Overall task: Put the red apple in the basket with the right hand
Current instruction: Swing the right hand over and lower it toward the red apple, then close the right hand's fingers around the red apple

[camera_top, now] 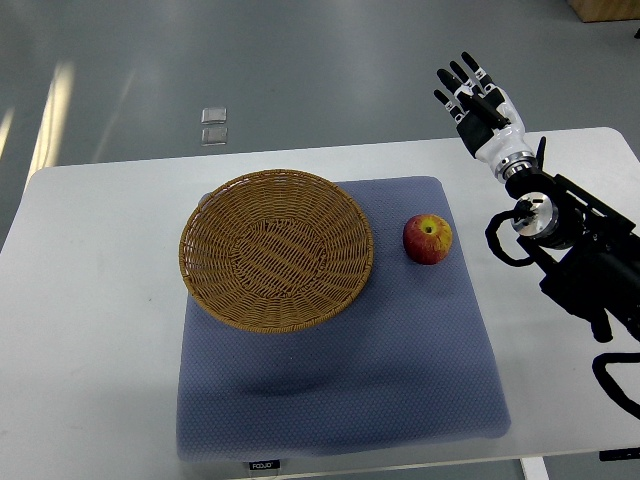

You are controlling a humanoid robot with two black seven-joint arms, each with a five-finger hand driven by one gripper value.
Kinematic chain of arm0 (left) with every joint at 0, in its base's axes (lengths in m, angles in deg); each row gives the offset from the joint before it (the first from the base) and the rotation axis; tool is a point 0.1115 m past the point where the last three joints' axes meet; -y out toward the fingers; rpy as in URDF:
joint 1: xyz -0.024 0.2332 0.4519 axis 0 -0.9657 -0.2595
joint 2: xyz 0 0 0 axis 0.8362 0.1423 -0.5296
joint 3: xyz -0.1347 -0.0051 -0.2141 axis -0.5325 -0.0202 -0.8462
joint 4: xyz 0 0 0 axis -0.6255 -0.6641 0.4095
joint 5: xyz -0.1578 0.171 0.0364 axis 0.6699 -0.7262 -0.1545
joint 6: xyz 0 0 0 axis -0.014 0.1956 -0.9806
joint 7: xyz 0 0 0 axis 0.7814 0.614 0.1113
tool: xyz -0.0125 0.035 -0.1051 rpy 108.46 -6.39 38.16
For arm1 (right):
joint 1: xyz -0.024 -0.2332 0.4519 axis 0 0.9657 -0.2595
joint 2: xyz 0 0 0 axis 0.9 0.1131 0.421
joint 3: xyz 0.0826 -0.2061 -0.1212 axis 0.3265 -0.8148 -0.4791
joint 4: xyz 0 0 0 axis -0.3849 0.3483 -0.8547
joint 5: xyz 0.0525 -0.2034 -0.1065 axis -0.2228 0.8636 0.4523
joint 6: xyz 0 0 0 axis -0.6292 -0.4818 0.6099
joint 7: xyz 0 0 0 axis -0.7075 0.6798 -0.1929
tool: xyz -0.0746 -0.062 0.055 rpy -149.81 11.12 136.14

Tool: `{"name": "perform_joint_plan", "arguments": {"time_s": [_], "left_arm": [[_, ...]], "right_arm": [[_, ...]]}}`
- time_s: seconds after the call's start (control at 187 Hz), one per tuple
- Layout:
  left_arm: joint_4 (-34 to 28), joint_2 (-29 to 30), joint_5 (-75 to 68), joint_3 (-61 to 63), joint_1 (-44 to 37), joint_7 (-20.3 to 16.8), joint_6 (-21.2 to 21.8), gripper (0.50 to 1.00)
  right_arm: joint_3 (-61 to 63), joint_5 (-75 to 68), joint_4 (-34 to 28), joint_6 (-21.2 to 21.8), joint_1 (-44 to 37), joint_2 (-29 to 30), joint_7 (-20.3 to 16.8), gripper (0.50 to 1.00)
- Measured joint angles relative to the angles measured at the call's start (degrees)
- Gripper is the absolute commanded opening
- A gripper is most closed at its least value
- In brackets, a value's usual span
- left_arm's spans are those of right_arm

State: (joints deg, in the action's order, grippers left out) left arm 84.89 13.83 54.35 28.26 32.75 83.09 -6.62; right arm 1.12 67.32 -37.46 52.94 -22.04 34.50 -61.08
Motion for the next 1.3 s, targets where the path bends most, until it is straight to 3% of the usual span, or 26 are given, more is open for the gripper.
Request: {"name": "perform_joint_plan", "arguments": {"time_s": [0.294,0.605,0.968,1.3], "left_arm": [[0.12,0.0,0.0,0.0,-0.02,0.0,0.0,1.0],[0.11,0.0,0.0,0.0,-0.02,0.0,0.0,1.0],[0.11,0.0,0.0,0.09,0.0,0.0,0.08,1.0],[-0.05,0.0,0.0,0.09,0.01,0.0,0.09,1.0]], "right_arm": [[-2.44,0.93,-3.27,-0.06,-1.07,-5.05,-0.17,0.921],[-11.28,14.85,-12.96,0.69,-5.16,-14.93,-0.59,0.921],[-24.27,53.66,-31.64,11.3,-12.03,-26.09,-0.43,0.921],[-27.69,81.74,-33.96,13.88,-14.31,-25.95,-0.37,0.921]]}}
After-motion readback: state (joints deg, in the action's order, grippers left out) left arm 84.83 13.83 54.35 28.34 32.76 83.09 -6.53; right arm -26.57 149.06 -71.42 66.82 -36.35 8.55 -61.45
